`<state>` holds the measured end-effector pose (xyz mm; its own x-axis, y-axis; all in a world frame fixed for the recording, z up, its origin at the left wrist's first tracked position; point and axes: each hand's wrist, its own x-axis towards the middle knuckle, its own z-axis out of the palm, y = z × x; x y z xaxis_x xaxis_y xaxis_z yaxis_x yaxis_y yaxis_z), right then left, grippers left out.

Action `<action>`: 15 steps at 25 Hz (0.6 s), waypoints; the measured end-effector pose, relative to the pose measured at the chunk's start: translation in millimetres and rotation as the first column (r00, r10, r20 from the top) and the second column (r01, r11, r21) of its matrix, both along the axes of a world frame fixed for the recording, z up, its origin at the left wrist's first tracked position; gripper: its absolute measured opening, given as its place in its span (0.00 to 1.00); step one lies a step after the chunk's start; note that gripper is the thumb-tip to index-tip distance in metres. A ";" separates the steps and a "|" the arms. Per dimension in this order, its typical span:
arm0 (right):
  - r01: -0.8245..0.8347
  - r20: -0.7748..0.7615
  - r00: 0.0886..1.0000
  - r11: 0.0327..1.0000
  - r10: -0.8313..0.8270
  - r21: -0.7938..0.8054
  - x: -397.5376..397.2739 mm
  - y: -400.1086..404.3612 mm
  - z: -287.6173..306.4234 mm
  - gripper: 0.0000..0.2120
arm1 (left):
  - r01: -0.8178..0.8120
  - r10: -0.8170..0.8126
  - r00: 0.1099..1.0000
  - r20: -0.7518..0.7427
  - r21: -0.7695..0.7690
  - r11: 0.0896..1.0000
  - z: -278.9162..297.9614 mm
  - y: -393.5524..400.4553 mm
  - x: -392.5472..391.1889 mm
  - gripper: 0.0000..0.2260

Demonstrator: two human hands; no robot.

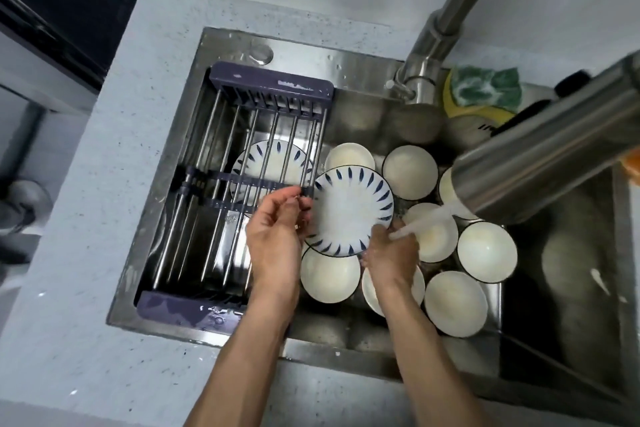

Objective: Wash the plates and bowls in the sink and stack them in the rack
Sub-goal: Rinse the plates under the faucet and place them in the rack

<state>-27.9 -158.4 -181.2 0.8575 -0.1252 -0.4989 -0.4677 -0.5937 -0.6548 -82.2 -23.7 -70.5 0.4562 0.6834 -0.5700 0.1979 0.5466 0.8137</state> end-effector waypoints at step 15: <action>0.438 -0.395 0.888 0.700 -0.236 0.565 -0.6 -80.3 118.9 0.13 | 0.160 -0.185 0.982 -0.042 -0.347 0.924 11.8 -71.2 12.4 0.12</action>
